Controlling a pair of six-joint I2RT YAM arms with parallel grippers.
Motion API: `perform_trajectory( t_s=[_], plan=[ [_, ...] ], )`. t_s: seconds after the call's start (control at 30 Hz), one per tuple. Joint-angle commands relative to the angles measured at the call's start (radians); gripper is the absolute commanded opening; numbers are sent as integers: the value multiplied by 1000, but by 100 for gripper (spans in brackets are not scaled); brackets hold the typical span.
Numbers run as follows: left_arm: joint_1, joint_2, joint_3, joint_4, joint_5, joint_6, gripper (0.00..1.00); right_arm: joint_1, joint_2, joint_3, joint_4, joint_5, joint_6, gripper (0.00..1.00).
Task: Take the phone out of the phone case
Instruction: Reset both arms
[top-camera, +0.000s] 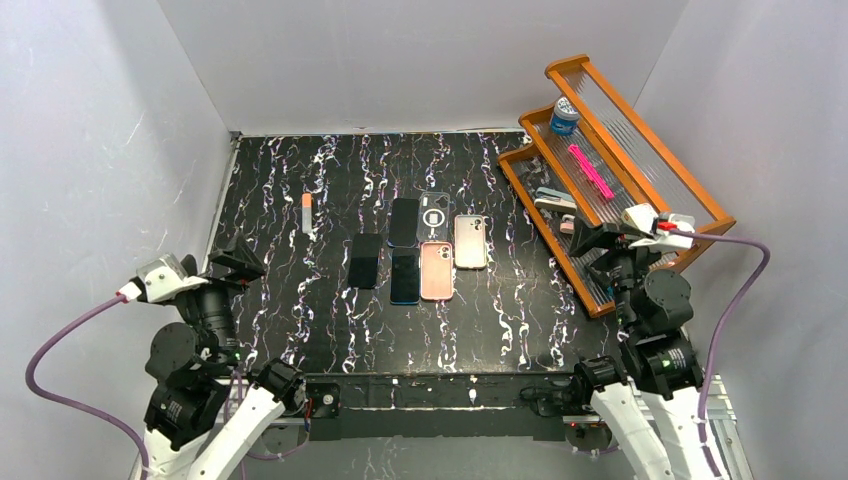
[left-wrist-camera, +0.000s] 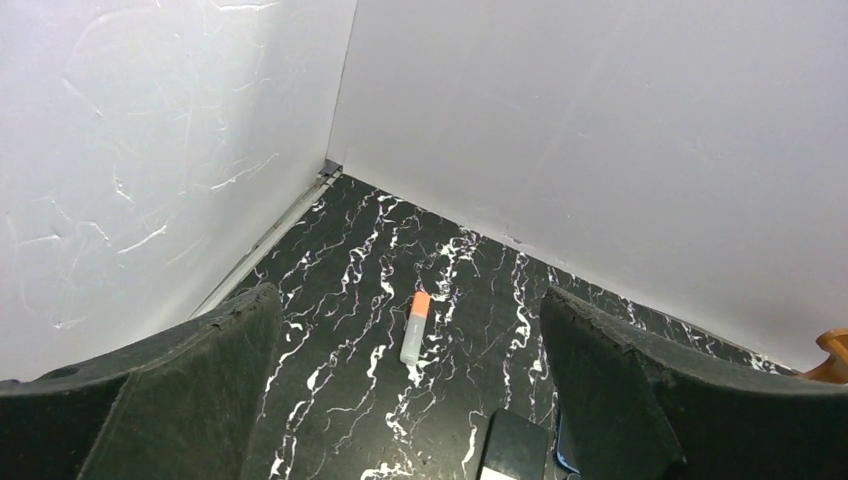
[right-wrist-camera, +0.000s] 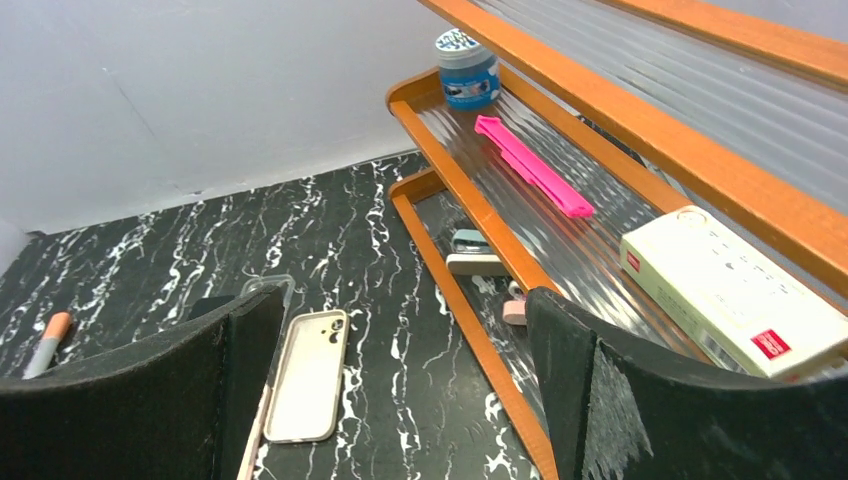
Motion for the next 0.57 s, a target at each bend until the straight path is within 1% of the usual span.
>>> perform_trajectory(
  t_s=[0.0, 0.53],
  plan=[
    [5, 0, -34, 58, -30, -8, 98, -2, -50, -43, 86, 56, -44, 99],
    [5, 13, -145, 99, -43, -65, 98, -2, -23, -40, 89, 33, -40, 99]
  ],
)
